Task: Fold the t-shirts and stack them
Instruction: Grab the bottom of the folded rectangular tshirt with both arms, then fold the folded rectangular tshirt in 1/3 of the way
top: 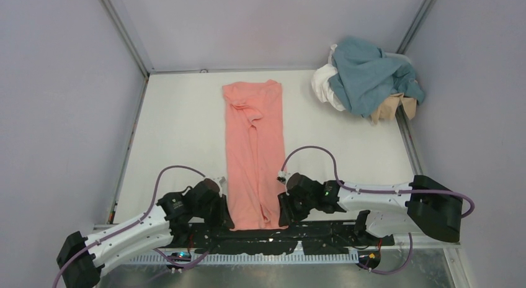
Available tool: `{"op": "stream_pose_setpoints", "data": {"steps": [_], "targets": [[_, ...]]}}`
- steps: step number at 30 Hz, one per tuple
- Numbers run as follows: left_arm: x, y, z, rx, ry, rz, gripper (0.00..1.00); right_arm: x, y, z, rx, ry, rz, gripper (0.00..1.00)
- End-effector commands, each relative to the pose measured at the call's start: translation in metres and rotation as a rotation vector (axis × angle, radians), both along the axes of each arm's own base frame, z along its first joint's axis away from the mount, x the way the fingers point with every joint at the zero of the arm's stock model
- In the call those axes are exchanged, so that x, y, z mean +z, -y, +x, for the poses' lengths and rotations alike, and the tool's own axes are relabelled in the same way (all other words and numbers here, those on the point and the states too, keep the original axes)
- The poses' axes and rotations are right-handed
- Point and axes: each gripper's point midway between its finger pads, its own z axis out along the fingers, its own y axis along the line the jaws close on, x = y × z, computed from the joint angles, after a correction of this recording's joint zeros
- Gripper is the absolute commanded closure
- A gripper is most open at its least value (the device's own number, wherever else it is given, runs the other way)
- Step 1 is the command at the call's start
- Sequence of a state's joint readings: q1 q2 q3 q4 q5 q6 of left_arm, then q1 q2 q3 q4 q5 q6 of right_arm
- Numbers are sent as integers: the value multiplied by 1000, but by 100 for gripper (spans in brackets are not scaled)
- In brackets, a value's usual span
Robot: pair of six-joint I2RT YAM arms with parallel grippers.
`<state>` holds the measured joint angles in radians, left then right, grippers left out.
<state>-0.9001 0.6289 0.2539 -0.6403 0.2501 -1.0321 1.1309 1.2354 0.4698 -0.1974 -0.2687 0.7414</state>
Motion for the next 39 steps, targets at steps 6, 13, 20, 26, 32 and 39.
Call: {"op": "stream_pose_setpoints", "data": {"steps": [6,13,20,26,32,39], "targets": [[8,7,3,-4,37,-50,100,1,10,-1,-71,5,12,91],[20,11,-8,-42,37,-140,100,13,13,-19,-39,-28,83,94],[30,17,-6,-48,69,-203,100,18,12,-14,-50,5,91,94],[54,37,13,-57,163,-285,100,48,-4,12,-68,122,136,94],[69,39,62,27,270,-239,100,66,-6,65,-142,229,132,94],[98,29,137,207,426,-249,100,93,-16,140,-244,332,163,94]]}}
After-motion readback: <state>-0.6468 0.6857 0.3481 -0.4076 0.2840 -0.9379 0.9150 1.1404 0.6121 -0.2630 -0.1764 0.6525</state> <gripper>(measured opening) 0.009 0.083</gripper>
